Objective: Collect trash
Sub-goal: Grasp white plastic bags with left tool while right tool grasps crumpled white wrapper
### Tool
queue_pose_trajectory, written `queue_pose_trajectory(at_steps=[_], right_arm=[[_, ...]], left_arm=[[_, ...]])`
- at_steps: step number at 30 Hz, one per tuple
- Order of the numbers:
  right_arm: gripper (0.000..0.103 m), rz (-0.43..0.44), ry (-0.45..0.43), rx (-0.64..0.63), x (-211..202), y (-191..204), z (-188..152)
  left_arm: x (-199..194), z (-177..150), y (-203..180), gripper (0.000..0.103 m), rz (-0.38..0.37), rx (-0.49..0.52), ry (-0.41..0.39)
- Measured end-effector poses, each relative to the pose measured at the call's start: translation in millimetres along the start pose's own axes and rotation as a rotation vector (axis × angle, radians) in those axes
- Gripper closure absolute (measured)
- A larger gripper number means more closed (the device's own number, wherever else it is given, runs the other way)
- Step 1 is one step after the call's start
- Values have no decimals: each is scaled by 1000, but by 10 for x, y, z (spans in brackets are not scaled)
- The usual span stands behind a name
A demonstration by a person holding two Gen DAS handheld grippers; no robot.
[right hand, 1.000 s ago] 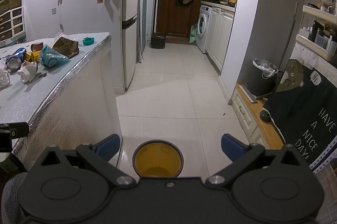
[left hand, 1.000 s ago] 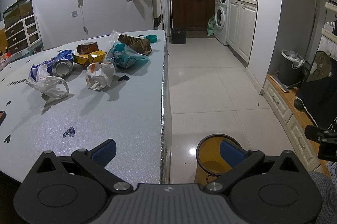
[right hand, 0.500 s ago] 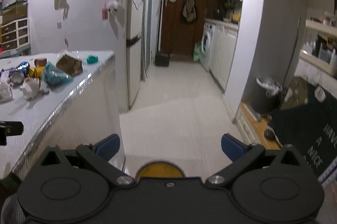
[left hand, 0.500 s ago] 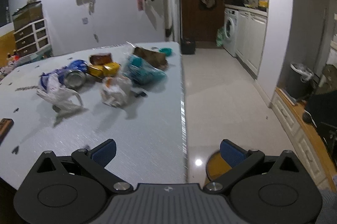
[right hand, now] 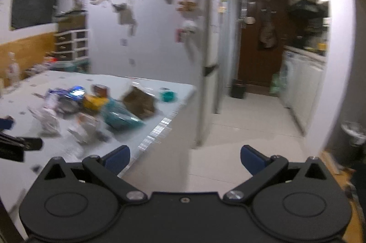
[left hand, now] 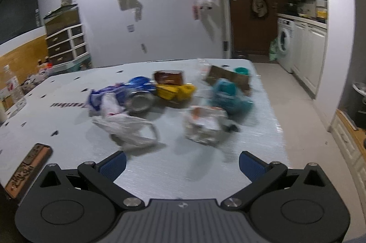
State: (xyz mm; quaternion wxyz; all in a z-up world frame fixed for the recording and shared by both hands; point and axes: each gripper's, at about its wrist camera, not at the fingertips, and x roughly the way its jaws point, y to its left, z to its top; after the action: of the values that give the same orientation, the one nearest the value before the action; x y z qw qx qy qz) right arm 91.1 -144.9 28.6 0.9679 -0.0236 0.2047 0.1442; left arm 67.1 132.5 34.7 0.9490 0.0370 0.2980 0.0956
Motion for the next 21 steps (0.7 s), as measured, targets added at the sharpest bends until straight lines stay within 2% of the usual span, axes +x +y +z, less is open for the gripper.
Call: queue_pose_trajectory(at_steps=[4,11,14,16,18,21], right_arm=[[0,107,-16,23,303,223,175],[0,340,103,62,868,645,364],[3,386,167,90,1147,836,387],[12,396,211,119,1336,945,357],[13,407,241,161,1474,1013,328],[14,426,241,181,1649,1103,301]], left_arm=[[110,47,261,0,1,-33,24],[328,60,671,0,-38,-90,100],[453,112,836,0,-71,-121,153],[517,179,909,0,-54,-125,168],[570,256,966,0,-46,-122,172],[674,407,1065,0,-58,-136,168]])
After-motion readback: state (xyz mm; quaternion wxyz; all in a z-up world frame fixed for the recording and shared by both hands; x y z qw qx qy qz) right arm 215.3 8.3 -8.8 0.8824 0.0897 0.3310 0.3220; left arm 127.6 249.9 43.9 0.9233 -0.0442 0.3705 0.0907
